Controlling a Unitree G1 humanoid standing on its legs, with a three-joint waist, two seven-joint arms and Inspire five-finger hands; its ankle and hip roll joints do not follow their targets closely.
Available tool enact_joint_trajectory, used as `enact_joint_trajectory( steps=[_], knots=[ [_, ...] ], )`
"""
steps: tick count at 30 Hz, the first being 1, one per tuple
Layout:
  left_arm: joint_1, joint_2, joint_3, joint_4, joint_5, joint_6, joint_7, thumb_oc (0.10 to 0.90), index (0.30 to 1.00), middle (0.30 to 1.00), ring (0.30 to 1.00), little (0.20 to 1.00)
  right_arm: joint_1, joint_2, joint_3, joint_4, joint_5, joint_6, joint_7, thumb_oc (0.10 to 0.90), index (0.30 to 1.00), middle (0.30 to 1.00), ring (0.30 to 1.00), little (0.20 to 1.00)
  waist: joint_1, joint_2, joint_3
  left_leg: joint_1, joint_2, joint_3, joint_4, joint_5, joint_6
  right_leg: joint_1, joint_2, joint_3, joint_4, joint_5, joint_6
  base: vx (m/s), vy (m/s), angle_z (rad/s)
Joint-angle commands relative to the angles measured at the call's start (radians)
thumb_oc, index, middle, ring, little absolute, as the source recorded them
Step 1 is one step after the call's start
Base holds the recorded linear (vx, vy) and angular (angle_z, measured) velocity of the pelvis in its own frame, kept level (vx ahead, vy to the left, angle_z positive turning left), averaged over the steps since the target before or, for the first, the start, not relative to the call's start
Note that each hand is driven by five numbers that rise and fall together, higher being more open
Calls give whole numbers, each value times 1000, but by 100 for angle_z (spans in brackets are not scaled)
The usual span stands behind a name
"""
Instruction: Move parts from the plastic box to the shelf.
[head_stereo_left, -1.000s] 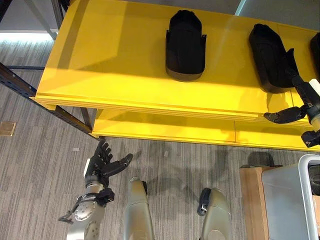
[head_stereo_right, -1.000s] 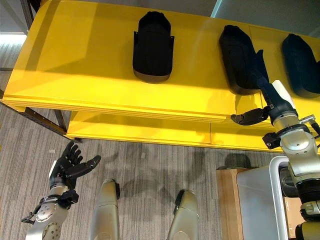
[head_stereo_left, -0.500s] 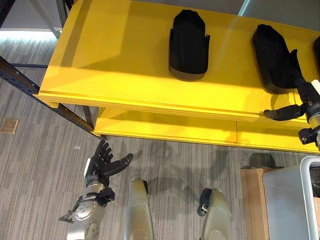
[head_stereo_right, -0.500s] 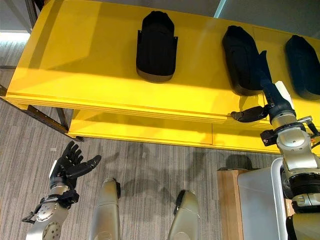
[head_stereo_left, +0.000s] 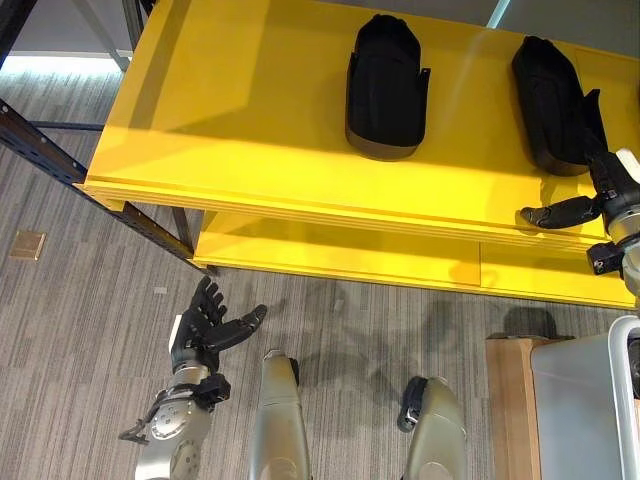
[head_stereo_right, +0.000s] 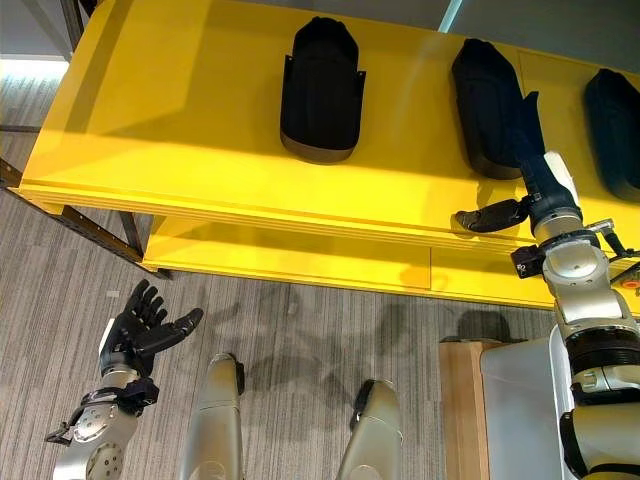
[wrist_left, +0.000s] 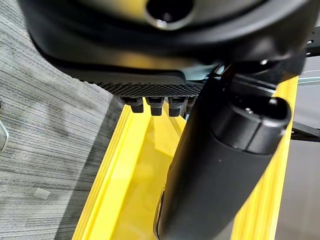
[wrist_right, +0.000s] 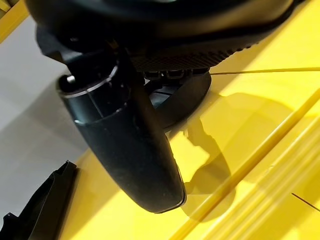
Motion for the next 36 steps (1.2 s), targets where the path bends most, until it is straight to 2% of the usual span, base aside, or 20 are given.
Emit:
enact_joint_trajectory(
  steps=[1,7,17,36],
  knots=[
    [-51,37,-9,-55,-10,-101,-2,900,1000,1000,1000,1000,-144,-8,3,50,48,-52,-39,900,1000,1000,1000,1000,25,9,-33,76,58,-60,23,-77,26,-4,-8,35,-29,75,-4,0,0,0],
    [-52,37,-8,-57,-11,-101,-2,900,1000,1000,1000,1000,-154,-2,13,49,42,-50,-41,900,1000,1000,1000,1000,25,12,-30,71,56,-61,23,-75,26,-3,-9,33,-32,75,-4,-1,1,3],
    [-51,29,8,-50,-1,-97,4,900,1000,1000,1000,1000,-50,-5,-29,-142,4,-63,-25,900,1000,1000,1000,1000,14,-1,-33,73,59,-63,25,-78,28,0,-8,33,-30,77,-4,0,0,0],
    [-53,22,26,-54,16,-99,3,900,1000,1000,1000,1000,104,-42,-79,-156,-84,-58,4,900,1000,1000,1000,1000,-7,-16,-39,71,68,-63,30,-85,23,-4,1,39,-30,74,-1,0,0,0]
  ],
)
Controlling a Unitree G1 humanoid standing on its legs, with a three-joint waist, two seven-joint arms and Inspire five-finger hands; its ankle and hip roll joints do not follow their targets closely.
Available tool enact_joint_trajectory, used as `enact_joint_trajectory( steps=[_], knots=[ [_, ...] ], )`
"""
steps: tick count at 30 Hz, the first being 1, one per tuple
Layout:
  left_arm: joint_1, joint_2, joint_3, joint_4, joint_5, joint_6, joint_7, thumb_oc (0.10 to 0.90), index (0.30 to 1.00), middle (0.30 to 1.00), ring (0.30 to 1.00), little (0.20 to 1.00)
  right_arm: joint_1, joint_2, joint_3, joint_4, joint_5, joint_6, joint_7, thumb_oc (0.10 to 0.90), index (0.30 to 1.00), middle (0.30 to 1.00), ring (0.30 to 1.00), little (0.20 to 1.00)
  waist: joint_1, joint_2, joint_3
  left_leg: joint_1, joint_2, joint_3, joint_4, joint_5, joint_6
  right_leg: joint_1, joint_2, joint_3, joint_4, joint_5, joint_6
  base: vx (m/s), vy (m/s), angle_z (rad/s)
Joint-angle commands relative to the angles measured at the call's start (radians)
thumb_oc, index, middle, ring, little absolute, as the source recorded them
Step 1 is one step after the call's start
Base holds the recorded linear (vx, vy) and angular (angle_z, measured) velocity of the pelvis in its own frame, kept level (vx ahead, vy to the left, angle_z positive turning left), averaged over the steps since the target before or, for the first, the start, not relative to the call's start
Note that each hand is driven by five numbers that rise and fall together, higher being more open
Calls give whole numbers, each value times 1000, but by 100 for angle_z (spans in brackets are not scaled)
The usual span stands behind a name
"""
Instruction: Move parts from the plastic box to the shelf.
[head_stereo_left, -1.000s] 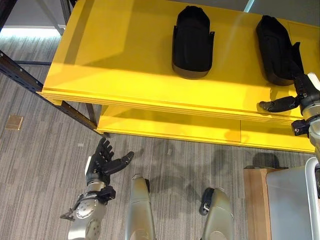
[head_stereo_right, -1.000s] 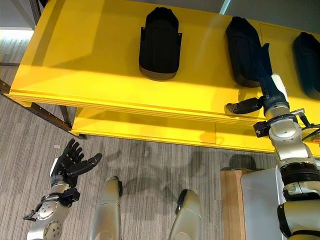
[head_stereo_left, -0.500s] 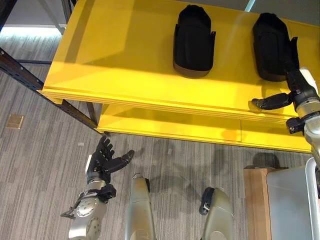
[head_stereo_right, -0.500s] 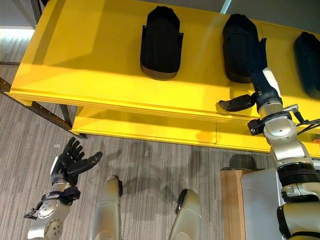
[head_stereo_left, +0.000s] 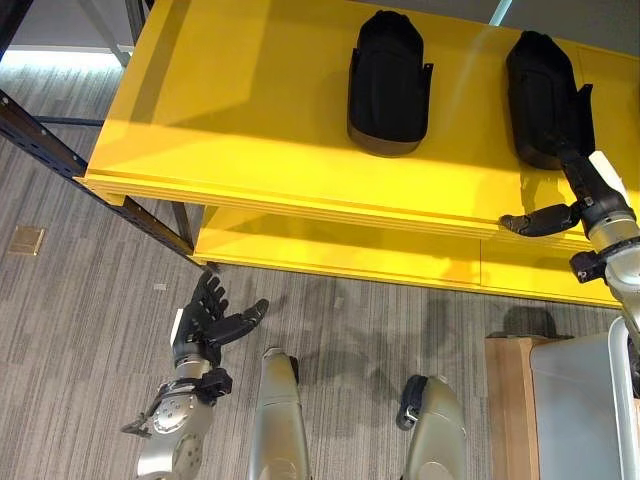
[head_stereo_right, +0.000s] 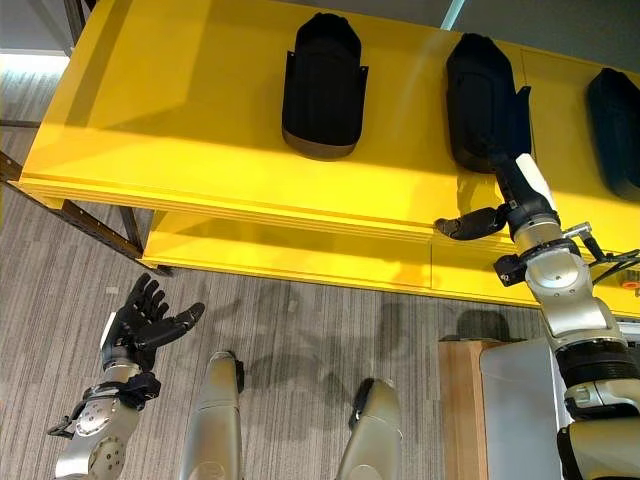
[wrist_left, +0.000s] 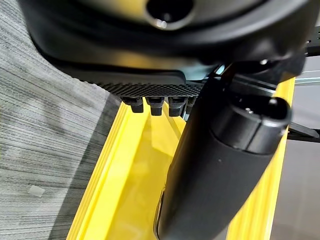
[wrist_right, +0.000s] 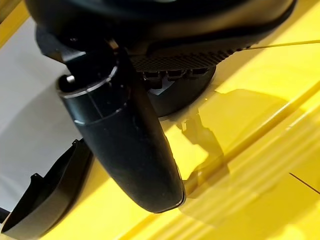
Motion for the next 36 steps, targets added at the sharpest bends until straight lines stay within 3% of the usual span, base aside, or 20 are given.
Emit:
enact_joint_trajectory(
  steps=[1,16,28,36],
  knots=[
    [-28,22,25,-55,14,-98,3,900,1000,1000,1000,1000,-2,-49,-59,-2,-23,-32,-6,900,1000,1000,1000,1000,4,-4,-45,83,75,-52,25,-94,22,2,5,47,-38,76,3,0,0,0],
    [-35,24,30,-54,23,-99,-1,900,1000,1000,1000,1000,51,-53,-86,-35,-46,-35,4,900,1000,1000,1000,1000,-6,-12,-51,80,78,-53,23,-93,20,0,10,50,-44,78,4,0,0,0],
    [-23,43,37,-72,9,-107,2,900,1000,1000,1000,1000,-162,-167,-71,-159,8,-72,-59,900,1000,1000,1000,1000,4,-14,-62,74,74,-52,32,-98,21,0,7,47,-38,77,4,0,0,0],
    [-12,46,40,-70,13,-110,3,900,1000,1000,1000,1000,-194,-228,-67,-195,0,-82,-78,900,1000,1000,1000,1000,5,-23,-68,74,73,-54,29,-96,21,6,7,42,-42,78,5,4,0,2]
  ],
)
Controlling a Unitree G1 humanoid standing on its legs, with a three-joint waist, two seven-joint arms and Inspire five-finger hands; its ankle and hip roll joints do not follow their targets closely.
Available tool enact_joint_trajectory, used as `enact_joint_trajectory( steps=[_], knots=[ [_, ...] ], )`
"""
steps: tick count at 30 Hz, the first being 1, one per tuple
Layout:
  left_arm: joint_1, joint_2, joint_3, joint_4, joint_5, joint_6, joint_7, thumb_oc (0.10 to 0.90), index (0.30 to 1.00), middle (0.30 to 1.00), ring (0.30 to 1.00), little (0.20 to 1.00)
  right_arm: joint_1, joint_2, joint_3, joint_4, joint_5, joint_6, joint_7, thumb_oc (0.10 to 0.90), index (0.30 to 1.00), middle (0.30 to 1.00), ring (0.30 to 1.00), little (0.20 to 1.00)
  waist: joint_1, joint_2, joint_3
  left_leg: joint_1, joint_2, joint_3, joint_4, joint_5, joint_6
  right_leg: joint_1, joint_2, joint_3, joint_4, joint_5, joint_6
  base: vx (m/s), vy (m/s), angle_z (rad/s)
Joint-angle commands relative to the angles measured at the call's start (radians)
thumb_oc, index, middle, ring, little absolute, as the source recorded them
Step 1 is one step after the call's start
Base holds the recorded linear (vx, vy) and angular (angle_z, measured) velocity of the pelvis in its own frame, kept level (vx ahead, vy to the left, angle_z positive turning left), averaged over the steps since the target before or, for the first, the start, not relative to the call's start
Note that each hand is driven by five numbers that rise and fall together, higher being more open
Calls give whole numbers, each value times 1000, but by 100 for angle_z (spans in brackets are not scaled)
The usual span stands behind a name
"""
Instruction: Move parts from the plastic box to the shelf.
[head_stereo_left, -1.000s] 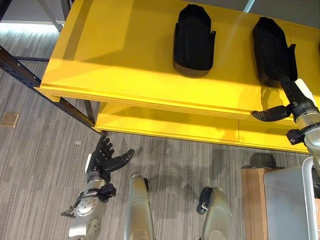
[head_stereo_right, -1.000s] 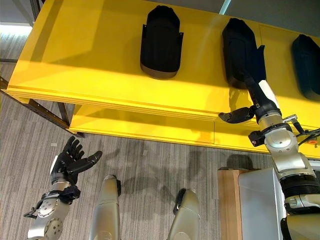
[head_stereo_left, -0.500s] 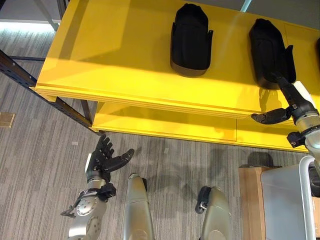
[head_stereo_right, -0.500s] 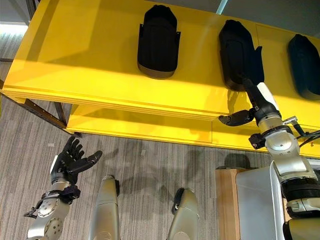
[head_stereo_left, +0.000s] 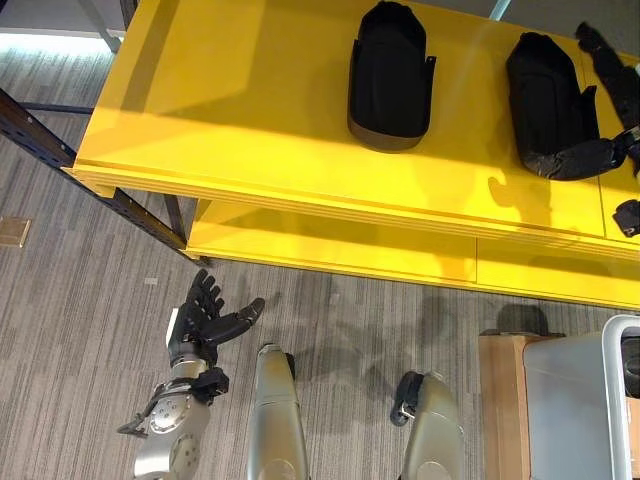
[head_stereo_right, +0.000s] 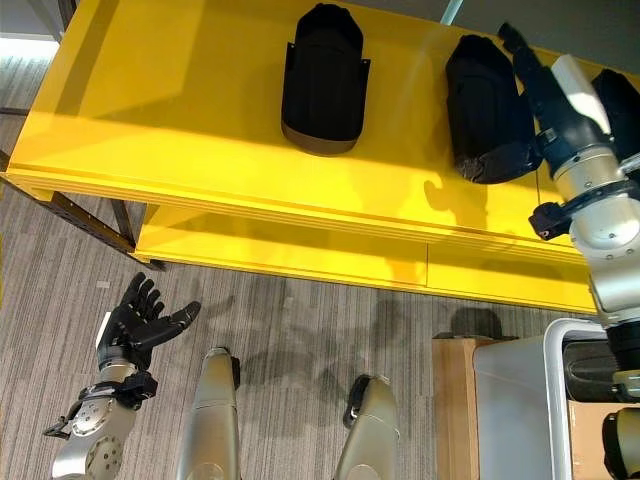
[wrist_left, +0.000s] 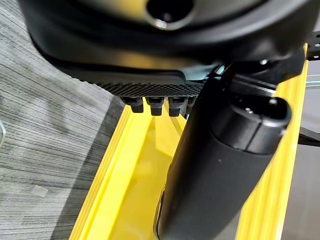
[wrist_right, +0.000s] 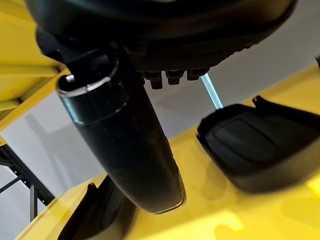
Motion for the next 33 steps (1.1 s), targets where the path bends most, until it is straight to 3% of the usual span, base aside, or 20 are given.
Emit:
enact_joint_trajectory(
  steps=[1,9,15,18,23,26,28,33],
  knots=[
    [-15,42,24,-68,12,-108,3,900,1000,1000,1000,1000,-76,-49,-46,-24,36,-65,-77,900,1000,1000,1000,1000,0,-12,-68,102,63,-42,17,-96,20,16,-6,50,-40,75,1,0,0,0],
    [-12,36,29,-68,20,-104,7,900,1000,1000,1000,1000,16,-34,-115,-102,21,-74,-79,900,1000,1000,1000,1000,-6,-15,-69,102,65,-43,17,-98,21,17,-3,50,-44,76,0,0,0,0],
    [-14,25,32,-71,27,-103,17,900,1000,1000,1000,1000,139,55,-205,-180,2,-88,-94,900,1000,1000,1000,1000,-18,-12,-69,114,67,-41,-1,-90,24,27,0,50,-64,86,2,0,0,0],
    [-20,10,34,-74,39,-103,27,900,1000,1000,1000,1000,265,212,-285,-255,12,-114,-112,900,1000,1000,1000,1000,-33,-11,-73,139,70,-36,-48,-70,27,62,2,35,-116,109,1,6,5,-1],
    [-16,-4,33,-68,48,-105,24,900,1000,1000,1000,1000,379,398,-322,-341,21,-155,-114,900,1000,1000,1000,1000,-56,-12,-85,197,68,-11,-162,-22,31,149,12,-8,-251,174,17,9,8,2],
    [-13,-3,31,-67,50,-106,15,900,1000,1000,1000,1000,415,457,-333,-389,13,-167,-112,900,1000,1000,1000,1000,-66,-14,-94,219,58,-4,-226,7,34,183,10,-26,-322,213,25,1,25,-1],
    [-3,-10,36,-49,57,-113,7,900,1000,1000,1000,1000,469,549,-323,-436,22,-188,-93,900,1000,1000,1000,1000,-78,-14,-107,262,40,13,-327,49,38,230,6,-42,-418,265,32,9,80,-1],
    [26,-30,50,-41,72,-116,-3,900,1000,1000,1000,1000,559,676,-278,-475,65,-206,-51,900,1000,1000,1000,1000,-92,-26,-149,354,14,41,-512,123,41,322,-20,-62,-586,383,49,46,73,11]
  ],
)
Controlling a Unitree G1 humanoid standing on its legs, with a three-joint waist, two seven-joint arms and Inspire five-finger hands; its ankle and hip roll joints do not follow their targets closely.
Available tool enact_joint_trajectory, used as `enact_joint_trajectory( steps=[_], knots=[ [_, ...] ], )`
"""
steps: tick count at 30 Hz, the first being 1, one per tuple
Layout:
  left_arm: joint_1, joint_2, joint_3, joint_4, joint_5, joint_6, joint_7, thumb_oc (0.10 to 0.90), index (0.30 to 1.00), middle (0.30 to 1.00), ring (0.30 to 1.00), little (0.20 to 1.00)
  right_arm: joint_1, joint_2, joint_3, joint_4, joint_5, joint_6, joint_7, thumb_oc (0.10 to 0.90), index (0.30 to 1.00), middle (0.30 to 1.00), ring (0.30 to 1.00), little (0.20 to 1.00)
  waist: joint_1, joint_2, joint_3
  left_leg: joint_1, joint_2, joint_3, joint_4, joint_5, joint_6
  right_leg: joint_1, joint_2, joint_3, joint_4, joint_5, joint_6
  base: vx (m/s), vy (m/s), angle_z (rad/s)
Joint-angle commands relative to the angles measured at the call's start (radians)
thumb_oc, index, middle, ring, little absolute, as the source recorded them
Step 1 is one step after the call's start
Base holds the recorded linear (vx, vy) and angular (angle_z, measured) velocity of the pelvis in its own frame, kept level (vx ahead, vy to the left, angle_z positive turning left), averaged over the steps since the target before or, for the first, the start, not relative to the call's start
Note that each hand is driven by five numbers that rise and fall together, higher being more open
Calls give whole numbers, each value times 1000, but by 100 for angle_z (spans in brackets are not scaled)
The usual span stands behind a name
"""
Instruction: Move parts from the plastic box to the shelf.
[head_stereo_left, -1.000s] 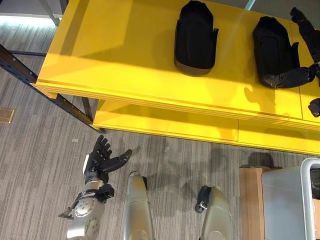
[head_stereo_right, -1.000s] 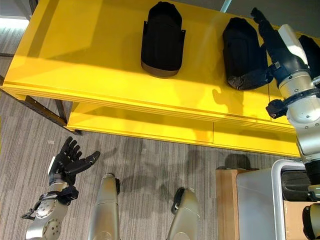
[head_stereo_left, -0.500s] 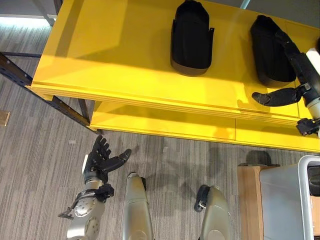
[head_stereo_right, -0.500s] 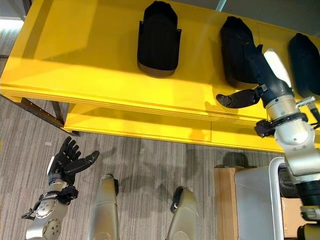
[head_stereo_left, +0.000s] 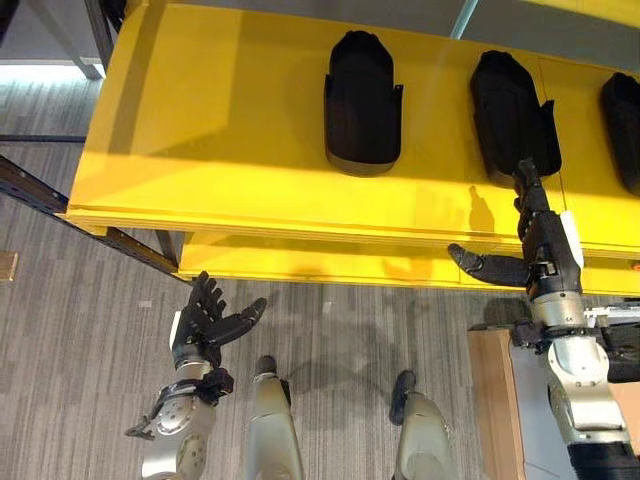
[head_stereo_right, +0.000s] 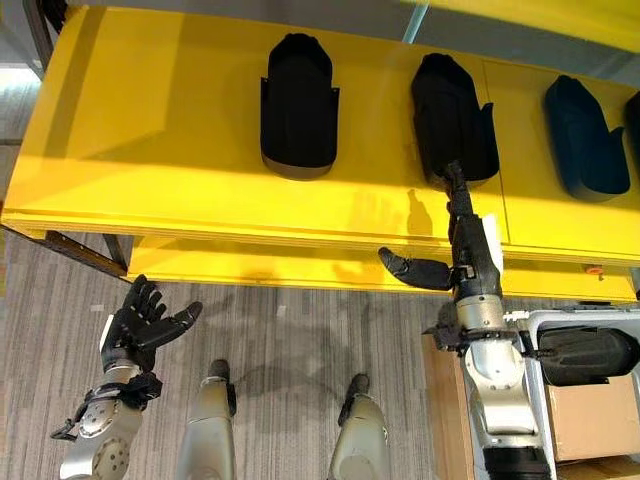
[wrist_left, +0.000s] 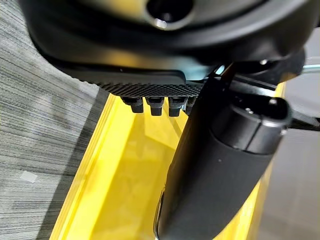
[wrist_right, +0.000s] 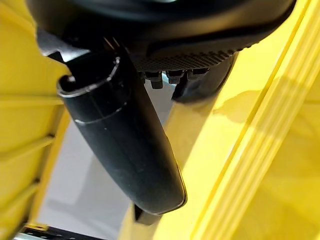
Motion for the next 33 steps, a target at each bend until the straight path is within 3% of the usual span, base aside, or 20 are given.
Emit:
enact_joint_trajectory(
  steps=[1,3,6,10,15,16,17,18,19,20,21,27,30,31,33],
  knots=[
    [21,14,46,-49,64,-110,-19,900,1000,1000,1000,1000,-65,-33,-10,-42,56,-130,7,900,1000,1000,1000,1000,-5,-24,-124,132,49,-24,-163,-14,21,26,-47,40,-95,164,25,36,79,11],
    [32,4,54,-55,65,-113,-19,900,1000,1000,1000,1000,-66,-30,46,-34,24,-120,7,900,1000,1000,1000,1000,5,-35,-140,161,39,-25,-204,-1,22,52,-57,46,-142,218,34,6,93,-1],
    [39,-5,53,-64,63,-123,-25,900,1000,1000,1000,1000,-55,-1,66,-41,56,-124,21,900,1000,1000,1000,1000,10,-42,-140,166,22,-22,-187,-18,32,63,-71,59,-164,244,36,-42,142,-3],
    [31,11,33,-51,107,-127,-41,900,1000,1000,1000,1000,-24,36,85,-53,81,-124,28,900,1000,1000,1000,1000,15,-37,-134,114,-44,-21,-8,-116,68,108,-129,70,-150,289,38,-66,248,11],
    [25,42,37,-39,163,-130,-46,900,1000,1000,1000,1000,29,69,104,-60,109,-112,58,900,1000,1000,1000,1000,-2,-19,-135,64,-116,-1,173,-221,119,117,-198,109,-140,389,32,-70,330,12],
    [23,49,36,-40,174,-134,-52,900,1000,1000,1000,1000,45,73,105,-61,111,-108,69,900,1000,1000,1000,1000,-13,-20,-143,58,-133,15,178,-225,128,110,-222,101,-151,438,31,-48,236,12],
    [23,49,36,-40,174,-135,-53,900,1000,1000,1000,1000,47,73,105,-62,111,-108,69,900,1000,1000,1000,1000,-13,-21,-145,57,-135,16,178,-225,130,111,-223,101,-154,440,32,-43,247,13],
    [17,52,34,-40,182,-138,-49,900,1000,1000,1000,1000,52,73,112,-57,98,-105,63,900,1000,1000,1000,1000,-17,-16,-148,68,-143,38,173,-228,138,107,-240,87,-171,499,33,-92,387,11],
    [7,43,33,-35,183,-140,-41,900,1000,1000,1000,1000,39,68,144,-40,101,-98,70,900,1000,1000,1000,1000,-11,3,-141,103,-137,83,137,-218,147,86,-258,2,-184,556,42,-93,381,1],
    [7,42,33,-35,183,-140,-41,900,1000,1000,1000,1000,38,68,144,-40,101,-98,70,900,1000,1000,1000,1000,-12,3,-139,105,-138,82,134,-217,147,89,-258,1,-186,557,42,-95,567,-102],
    [-3,23,41,-27,176,-134,-34,900,1000,1000,1000,1000,25,57,167,-30,83,-90,73,900,1000,1000,1000,1000,9,33,-139,170,-118,133,44,-200,159,85,-254,-137,-107,462,43,-30,395,-126],
    [35,-5,52,-52,139,-120,-44,900,1000,1000,1000,1000,14,48,194,-16,100,-78,103,900,1000,1000,1000,1000,32,43,-152,285,-125,250,-198,-100,217,84,-140,-140,124,224,7,-59,247,-103],
    [57,-13,59,-59,128,-115,-46,900,1000,1000,1000,1000,14,48,199,-14,96,-76,105,900,1000,1000,1000,1000,47,38,-155,294,-122,282,-223,-89,218,120,-130,-172,112,192,2,-38,-55,-73],
    [84,-28,82,-66,108,-114,-45,900,1000,1000,1000,1000,-5,47,208,-9,92,-71,104,900,1000,1000,1000,1000,81,13,-159,278,-105,323,-214,-75,192,188,-121,-220,-21,197,15,-65,-186,-107],
    [98,-39,93,-63,103,-111,-48,900,1000,1000,1000,1000,-8,45,209,-13,89,-69,106,900,1000,1000,1000,1000,91,8,-163,270,-87,337,-209,-67,179,213,-104,-231,-102,187,14,-45,-230,-90]
  ],
)
